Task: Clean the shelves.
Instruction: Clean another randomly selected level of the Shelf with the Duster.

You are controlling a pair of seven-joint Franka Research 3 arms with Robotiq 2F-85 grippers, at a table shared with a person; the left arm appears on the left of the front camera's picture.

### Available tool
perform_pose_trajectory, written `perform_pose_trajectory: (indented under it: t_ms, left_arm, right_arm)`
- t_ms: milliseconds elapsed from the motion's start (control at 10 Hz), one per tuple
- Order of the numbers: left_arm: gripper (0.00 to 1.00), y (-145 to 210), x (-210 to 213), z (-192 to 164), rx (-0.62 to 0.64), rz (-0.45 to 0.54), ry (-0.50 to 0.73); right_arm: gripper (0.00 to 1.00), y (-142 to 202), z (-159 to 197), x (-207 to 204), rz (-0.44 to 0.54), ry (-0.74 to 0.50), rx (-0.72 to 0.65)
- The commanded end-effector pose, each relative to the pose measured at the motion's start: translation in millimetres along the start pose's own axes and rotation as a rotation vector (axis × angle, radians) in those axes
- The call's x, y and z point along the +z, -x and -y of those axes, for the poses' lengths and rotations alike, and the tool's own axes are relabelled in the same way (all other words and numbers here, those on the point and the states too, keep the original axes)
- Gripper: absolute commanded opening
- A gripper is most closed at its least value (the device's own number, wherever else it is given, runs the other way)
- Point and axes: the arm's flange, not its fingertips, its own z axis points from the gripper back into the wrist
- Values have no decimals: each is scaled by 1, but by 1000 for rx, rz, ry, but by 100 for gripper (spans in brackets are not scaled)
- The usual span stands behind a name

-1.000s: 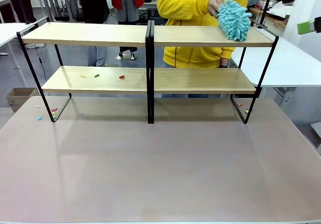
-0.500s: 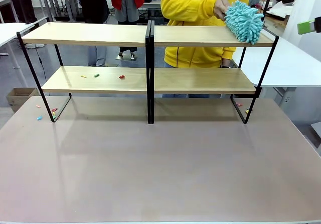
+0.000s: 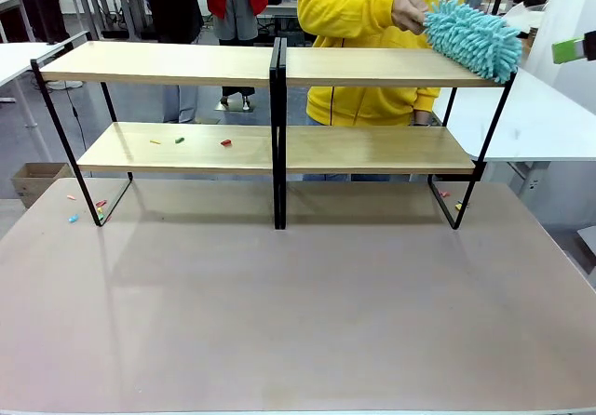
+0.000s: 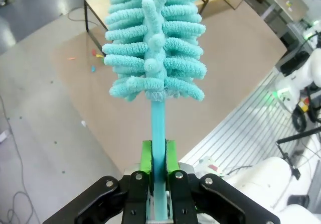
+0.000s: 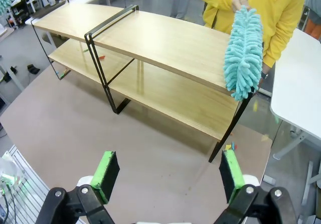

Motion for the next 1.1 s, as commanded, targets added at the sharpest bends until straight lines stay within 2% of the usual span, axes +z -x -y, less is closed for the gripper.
perform_pose_trajectory:
  t_ms: [0, 200, 400, 500, 600, 800, 900, 1000]
  left_arm:
    - [12, -14, -41, 50, -163, -81, 102]
    - [12, -23, -99, 118, -336, -238, 242]
    - [12, -23, -148, 194, -454, -392, 113]
    - [12, -35, -180, 217, -403, -449, 108]
    - [12, -26, -138, 166, -376, -368, 188]
    - [12, -26, -138, 166, -376, -368, 188]
    - [12, -22, -161, 195, -405, -427, 158]
    - [12, -43, -191, 202, -359, -540, 81]
  right_arm:
    - [100, 0, 1, 0, 2, -3, -2]
    - [100, 0, 1, 0, 2, -3, -2]
    - [100, 0, 1, 0, 2, -3, -2]
    - [100, 0, 1, 0, 2, -3, -2]
    - [100, 0, 1, 0, 2, -3, -2]
    - [100, 0, 1, 0, 2, -3, -2]
    - [100, 0, 1, 0, 2, -3, -2]
    - [100, 0, 1, 0, 2, -3, -2]
